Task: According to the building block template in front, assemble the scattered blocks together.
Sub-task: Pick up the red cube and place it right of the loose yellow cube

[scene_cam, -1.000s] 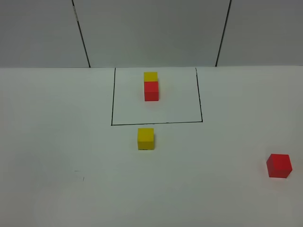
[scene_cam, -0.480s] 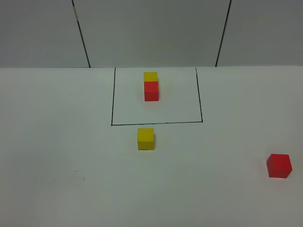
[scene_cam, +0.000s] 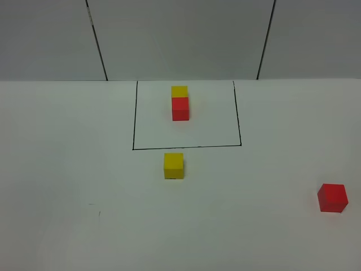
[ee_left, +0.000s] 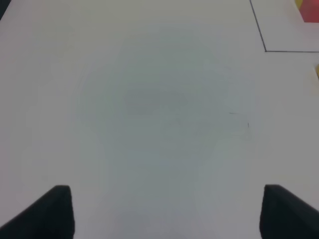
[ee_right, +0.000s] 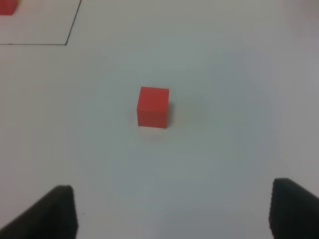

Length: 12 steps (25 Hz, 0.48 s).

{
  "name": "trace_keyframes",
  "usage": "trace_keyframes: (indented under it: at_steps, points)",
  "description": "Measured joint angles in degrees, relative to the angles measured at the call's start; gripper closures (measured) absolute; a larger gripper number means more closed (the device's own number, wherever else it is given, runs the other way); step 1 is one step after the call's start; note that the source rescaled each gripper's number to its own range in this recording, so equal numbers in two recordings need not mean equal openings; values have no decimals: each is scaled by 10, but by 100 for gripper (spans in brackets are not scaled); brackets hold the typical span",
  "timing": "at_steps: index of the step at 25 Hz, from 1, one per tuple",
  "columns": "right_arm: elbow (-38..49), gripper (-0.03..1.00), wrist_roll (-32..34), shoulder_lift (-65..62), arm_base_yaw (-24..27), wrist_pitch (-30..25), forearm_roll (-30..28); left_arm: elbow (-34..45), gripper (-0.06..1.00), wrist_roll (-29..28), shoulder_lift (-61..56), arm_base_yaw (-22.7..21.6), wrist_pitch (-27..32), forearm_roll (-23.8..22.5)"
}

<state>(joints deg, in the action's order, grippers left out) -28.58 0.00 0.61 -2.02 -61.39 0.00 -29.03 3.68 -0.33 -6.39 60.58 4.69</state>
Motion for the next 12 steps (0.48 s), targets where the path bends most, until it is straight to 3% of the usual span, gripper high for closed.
trace_keyframes:
  at_steps: [12]
  points:
    - [0,35,0,0,0,0,0,0,18,0,0,11,0,0]
